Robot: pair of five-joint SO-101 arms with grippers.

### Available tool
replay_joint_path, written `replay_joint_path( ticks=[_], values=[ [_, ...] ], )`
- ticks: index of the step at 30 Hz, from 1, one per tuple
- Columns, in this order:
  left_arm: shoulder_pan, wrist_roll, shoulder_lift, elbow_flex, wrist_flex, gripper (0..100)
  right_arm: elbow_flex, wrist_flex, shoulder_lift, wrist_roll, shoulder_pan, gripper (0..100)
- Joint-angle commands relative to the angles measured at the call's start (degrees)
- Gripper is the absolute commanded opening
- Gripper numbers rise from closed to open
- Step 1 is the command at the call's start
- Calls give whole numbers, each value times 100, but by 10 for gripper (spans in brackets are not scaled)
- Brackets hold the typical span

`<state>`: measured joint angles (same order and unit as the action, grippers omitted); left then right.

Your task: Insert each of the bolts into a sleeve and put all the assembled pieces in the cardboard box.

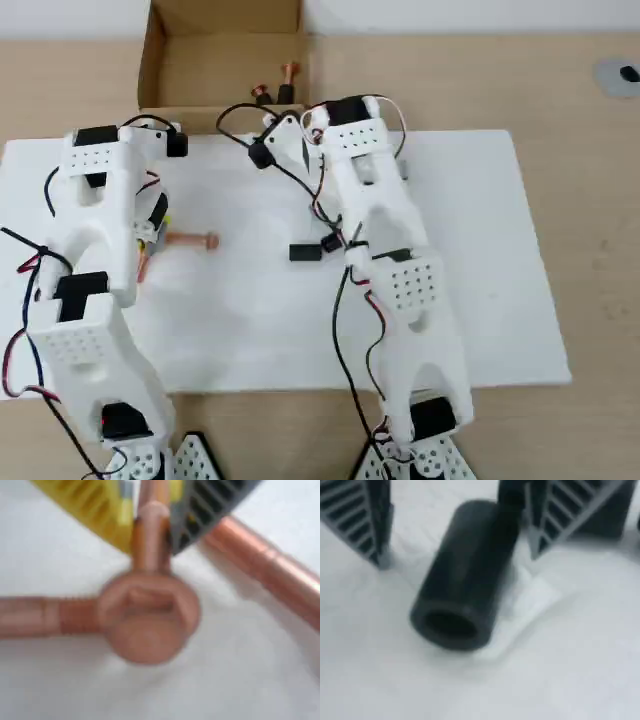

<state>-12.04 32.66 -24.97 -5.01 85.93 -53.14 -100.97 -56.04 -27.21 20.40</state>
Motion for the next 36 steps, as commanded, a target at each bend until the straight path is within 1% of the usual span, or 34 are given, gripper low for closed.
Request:
replay_joint_path(
  ticks=[1,6,10,16,22,25,30,36],
  values=[
    [35,62,22,18,-193,17,-673,176,-251,-44,321,232],
    [26,62,22,62,-325,17,-734,167,-796,-26,620,231],
    [-26,62,22,62,-334,17,-1007,-53,-919,0,690,214],
    [-18,62,22,53,-325,17,-1024,-149,-971,70,673,6],
    [26,-9,66,-18,-316,17,-1147,-149,-725,158,655,9],
    [-18,-404,365,-149,-334,17,-1103,-158,-251,167,655,9],
    [35,-1029,1569,-158,-369,17,-1095,-158,646,176,690,9],
    [-325,-1090,2809,422,-949,18,-778,-158,1297,396,673,9]
  ],
)
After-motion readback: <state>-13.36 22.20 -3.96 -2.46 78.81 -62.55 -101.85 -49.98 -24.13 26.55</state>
